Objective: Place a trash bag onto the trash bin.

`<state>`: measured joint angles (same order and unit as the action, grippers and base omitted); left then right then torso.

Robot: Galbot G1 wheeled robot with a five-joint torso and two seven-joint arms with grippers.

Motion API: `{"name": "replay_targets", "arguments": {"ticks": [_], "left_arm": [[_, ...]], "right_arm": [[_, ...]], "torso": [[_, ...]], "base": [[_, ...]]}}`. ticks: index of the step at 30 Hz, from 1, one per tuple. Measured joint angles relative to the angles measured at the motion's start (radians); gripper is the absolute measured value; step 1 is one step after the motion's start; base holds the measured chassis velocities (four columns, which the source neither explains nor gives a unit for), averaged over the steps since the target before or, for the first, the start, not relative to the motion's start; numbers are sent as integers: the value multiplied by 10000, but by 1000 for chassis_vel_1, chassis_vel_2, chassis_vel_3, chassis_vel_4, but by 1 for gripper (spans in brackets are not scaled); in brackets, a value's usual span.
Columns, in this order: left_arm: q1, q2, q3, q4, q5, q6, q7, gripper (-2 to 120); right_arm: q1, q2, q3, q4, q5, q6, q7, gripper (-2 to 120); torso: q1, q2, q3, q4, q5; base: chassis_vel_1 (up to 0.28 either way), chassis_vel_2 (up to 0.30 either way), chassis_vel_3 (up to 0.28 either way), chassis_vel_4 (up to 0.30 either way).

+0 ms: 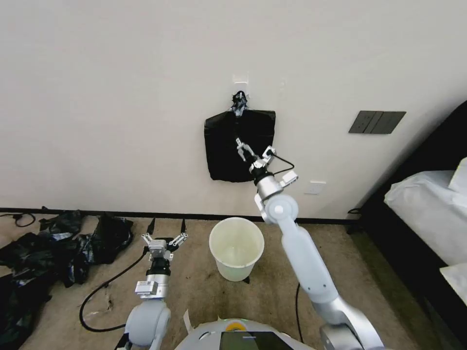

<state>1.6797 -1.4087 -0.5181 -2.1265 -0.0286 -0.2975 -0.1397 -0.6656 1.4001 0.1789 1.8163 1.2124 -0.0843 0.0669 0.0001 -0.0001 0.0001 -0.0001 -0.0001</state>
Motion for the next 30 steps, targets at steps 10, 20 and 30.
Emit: {"name": "replay_targets", "arguments": {"ticks": [10,20,30], "left_arm": [[-51,10,-3,50,-9,0,4,100],[-95,-28,0,66,-17,12,0,100],[-87,-142,46,-38,41,38,-8,100]], "right_arm": [[1506,391,-59,-1229,581,-70,109,100],[2247,808,113,-2187,562,-65,104,99],[2500,956,122,-2388,555,-44,70,82]], "torso": [[0,0,0,1,0],[0,0,0,0,0],[0,0,0,1,0]], "base": [[0,0,0,0],[0,0,0,0],[0,0,0,0]]}}
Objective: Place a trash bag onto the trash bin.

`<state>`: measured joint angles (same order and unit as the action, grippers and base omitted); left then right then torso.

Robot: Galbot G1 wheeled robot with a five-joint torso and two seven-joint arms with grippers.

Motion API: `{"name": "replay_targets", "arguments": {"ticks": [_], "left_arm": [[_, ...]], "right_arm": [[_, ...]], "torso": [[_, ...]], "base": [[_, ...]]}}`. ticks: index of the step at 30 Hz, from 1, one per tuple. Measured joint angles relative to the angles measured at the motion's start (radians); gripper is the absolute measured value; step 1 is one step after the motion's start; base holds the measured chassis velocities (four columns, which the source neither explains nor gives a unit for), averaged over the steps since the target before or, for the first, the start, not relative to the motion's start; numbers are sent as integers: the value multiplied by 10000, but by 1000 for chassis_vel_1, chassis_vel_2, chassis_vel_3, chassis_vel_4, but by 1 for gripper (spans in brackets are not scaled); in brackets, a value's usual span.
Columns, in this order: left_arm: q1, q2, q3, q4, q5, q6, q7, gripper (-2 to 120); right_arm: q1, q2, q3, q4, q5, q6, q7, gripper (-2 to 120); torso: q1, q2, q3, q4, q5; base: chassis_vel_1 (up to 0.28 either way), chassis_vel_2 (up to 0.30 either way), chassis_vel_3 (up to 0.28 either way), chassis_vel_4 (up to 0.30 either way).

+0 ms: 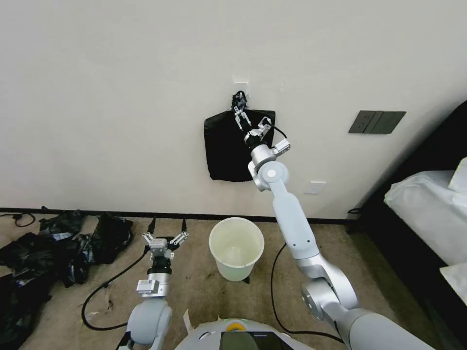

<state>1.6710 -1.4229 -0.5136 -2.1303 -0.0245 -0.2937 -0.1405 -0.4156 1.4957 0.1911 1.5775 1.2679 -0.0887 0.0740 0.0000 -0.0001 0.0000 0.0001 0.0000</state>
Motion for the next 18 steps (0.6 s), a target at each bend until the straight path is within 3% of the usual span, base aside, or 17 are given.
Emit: {"name": "replay_targets", "arguments": {"ticks": [18], "left_arm": [[97,-30,28,-409,-4,66,-30,100]], "right_arm": [[-32,62,25,15,-12,50,-3,18]], "torso": [[-1,0,-1,0,0]], "base": [[0,0,0,0]]}}
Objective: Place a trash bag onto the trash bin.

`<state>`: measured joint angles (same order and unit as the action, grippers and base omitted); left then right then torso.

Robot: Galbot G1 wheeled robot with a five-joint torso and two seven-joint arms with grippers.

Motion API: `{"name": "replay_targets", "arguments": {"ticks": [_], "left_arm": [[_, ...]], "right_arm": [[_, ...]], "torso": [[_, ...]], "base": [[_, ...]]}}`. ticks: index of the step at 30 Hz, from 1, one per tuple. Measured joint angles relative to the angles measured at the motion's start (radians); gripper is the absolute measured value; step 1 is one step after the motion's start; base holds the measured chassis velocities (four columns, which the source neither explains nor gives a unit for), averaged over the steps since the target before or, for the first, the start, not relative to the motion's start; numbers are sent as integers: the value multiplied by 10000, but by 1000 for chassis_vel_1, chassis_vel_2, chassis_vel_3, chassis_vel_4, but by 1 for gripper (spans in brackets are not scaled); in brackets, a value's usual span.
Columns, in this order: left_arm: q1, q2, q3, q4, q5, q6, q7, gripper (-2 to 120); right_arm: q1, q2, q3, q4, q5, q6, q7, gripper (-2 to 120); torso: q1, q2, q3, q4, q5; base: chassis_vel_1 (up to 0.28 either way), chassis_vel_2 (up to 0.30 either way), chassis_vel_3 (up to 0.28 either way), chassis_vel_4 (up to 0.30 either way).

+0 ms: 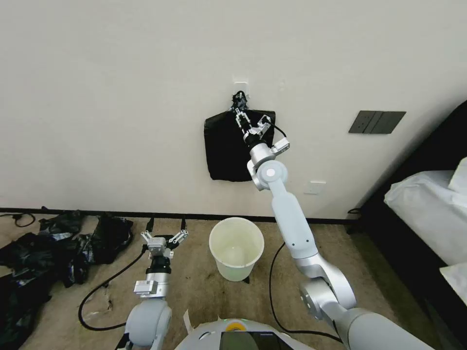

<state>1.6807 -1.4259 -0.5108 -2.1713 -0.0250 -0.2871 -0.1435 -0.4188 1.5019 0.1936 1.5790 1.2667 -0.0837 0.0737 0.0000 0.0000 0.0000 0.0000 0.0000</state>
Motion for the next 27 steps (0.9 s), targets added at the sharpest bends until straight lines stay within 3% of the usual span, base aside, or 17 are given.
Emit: {"name": "replay_targets", "arguments": {"ticks": [3,5,14,27], "left_arm": [[-7,10,-1,-30,0,5,-11,100],[-7,12,-1,-42,0,6,-12,100],[-3,12,4,-113,-1,27,-23,100],[-30,17,70,-75,-5,31,-33,100]], "right_arm": [[63,-26,25,-64,2,7,10,3],[85,-30,29,-82,3,8,13,0],[38,-52,29,-102,-24,21,32,0],[-1415,-609,-351,1575,-687,27,34,0]], "torso": [[0,0,0,0,0],[0,0,0,0,0],[1,0,0,1,0],[0,0,0,-1,0]], "base": [[0,0,0,0],[0,0,0,0],[0,0,0,0],[0,0,0,0]]}}
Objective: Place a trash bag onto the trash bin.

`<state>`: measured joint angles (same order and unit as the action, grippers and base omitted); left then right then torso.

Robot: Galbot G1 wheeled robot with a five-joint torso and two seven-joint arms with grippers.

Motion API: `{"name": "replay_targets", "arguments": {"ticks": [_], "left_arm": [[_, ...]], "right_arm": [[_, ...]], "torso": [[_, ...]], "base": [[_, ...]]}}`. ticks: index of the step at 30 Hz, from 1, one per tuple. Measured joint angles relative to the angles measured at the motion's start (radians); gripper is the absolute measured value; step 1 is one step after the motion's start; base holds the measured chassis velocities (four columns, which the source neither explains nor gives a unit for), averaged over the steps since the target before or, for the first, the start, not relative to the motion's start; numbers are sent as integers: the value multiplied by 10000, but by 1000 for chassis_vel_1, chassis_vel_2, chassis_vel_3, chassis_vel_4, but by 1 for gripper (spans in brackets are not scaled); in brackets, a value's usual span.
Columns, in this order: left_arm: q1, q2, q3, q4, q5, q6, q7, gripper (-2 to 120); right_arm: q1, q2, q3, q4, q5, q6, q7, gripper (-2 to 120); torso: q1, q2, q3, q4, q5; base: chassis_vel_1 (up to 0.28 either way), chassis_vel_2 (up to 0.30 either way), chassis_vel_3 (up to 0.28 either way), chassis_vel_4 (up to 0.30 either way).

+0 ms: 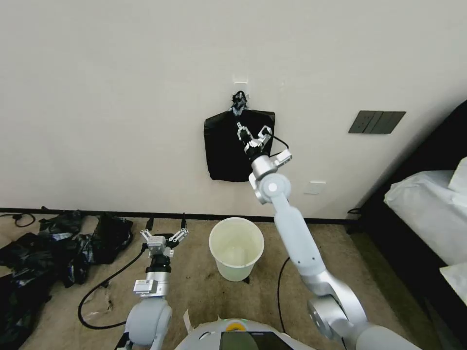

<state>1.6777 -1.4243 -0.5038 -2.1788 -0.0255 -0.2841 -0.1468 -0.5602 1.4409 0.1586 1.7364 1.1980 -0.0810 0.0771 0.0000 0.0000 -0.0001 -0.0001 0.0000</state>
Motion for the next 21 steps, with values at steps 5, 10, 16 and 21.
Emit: {"name": "replay_targets", "arguments": {"ticks": [5,10,16,21], "left_arm": [[-15,0,47,17,2,0,-1,100],[34,0,11,-27,3,0,-3,100],[78,6,-29,-54,-1,-10,-3,100],[76,-2,-29,-65,-2,-12,-4,100]], "right_arm": [[-87,-5,-41,116,-37,-13,57,0],[117,68,68,-30,115,-34,76,12],[402,100,162,-318,373,-51,76,34],[604,138,191,-544,479,-68,76,51]], "torso": [[0,0,0,1,0],[0,0,0,2,0],[0,0,0,1,0],[0,-1,0,1,0]], "base": [[0,0,0,0],[0,0,0,0],[0,0,0,0],[0,0,0,0]]}}
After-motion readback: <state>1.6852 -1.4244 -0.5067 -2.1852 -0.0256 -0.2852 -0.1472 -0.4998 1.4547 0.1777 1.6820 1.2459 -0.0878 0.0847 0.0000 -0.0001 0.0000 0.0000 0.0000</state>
